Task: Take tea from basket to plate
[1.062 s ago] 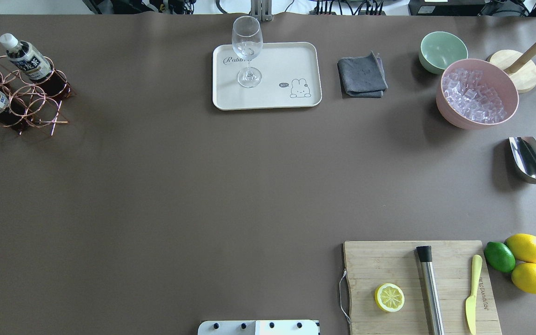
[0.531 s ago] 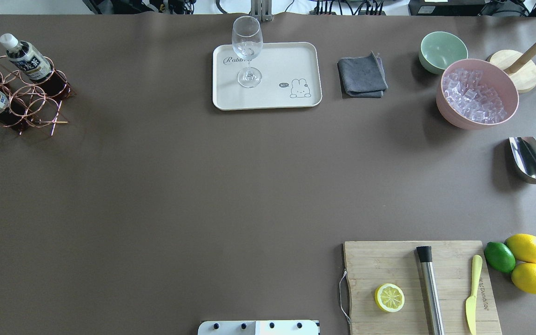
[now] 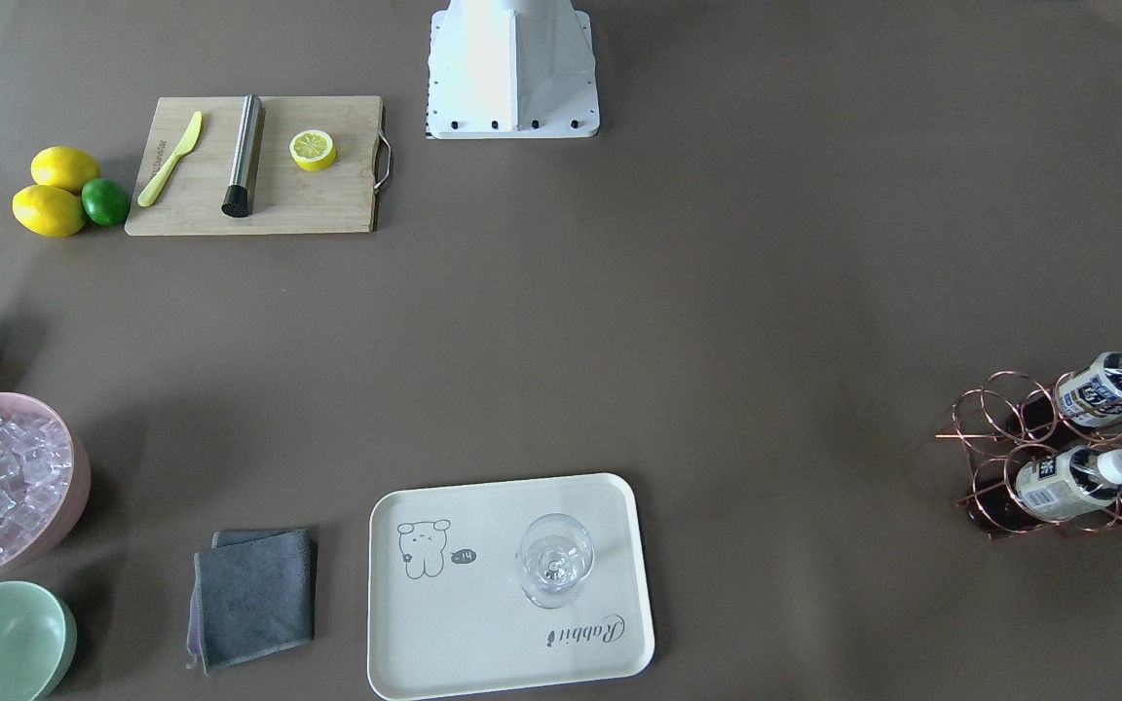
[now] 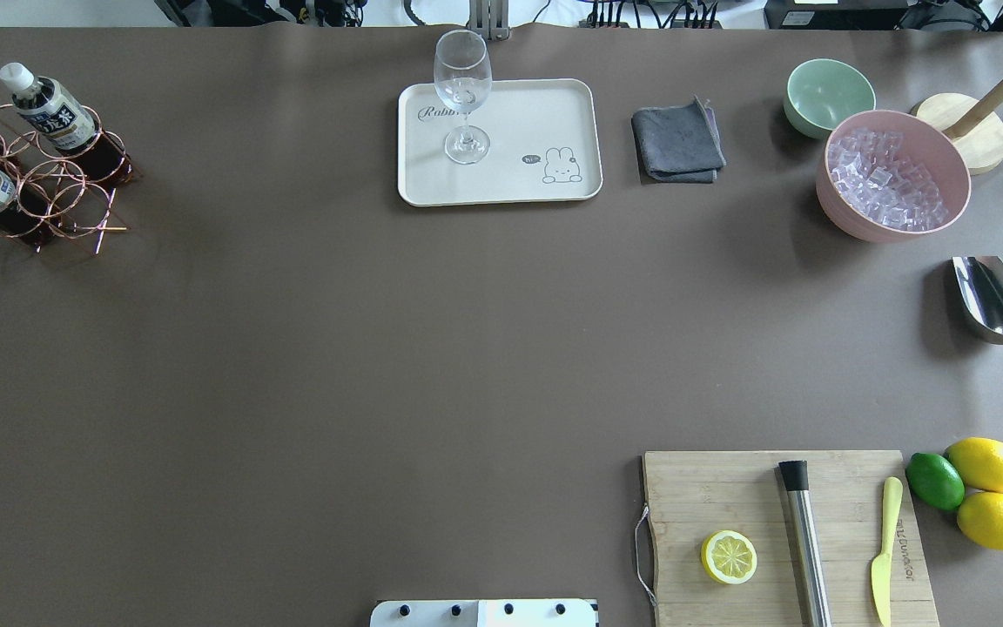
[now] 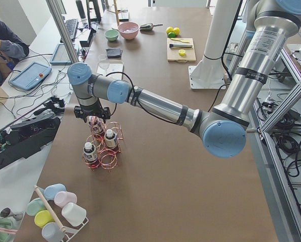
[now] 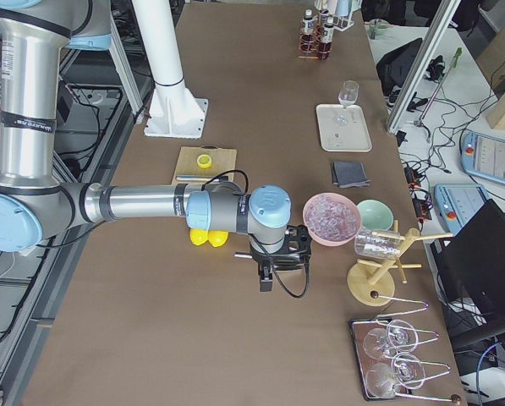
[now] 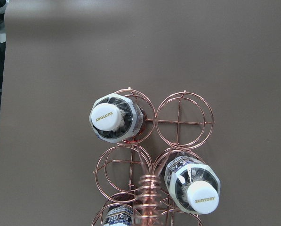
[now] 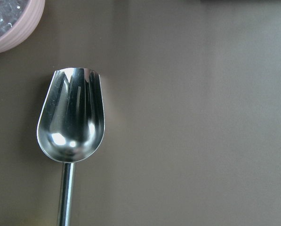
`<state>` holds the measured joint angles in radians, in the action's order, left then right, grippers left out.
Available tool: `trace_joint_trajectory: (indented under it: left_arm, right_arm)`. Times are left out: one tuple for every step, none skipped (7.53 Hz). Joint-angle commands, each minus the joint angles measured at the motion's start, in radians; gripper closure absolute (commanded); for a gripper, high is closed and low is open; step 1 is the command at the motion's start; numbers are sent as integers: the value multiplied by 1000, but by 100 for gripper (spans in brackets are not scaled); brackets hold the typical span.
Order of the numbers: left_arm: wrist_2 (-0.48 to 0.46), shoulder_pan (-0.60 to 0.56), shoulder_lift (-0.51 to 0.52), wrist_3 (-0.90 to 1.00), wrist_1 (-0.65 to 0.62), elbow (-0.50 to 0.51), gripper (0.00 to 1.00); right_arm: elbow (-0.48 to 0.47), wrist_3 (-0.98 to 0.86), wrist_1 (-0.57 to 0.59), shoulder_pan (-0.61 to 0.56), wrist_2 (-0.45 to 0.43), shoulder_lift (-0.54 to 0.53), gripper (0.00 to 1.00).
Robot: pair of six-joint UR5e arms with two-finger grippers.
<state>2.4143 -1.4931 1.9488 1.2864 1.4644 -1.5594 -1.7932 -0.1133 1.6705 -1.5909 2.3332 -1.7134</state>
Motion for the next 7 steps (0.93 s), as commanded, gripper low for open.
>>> trace_joint_trajectory:
  left_arm:
    - [0,-1,1,-1,-3,-4,54]
    - [0,-1,2,-1,-4,-4,85]
    - [0,-3,1,-1,-4,-4,100]
    - [0,-3,1,-1,-4,-5,100]
    - [0,-4,1,-1,-4,-8,100]
    - [0,-6,2,-1,-6,-10,100]
    - [0,-6,4,-1,-7,-11,100]
  right_arm:
    - [0,0,0,-1,0,1,0]
    - [0,0,0,0,1,0,0]
    - [0,0,0,0,1,0,0]
    - [0,0,0,-1,1,0,0]
    - [0,0,0,0,1,0,0]
    - [0,0,0,0,1,0,0]
    - [-1,1,0,-1,1,0,0]
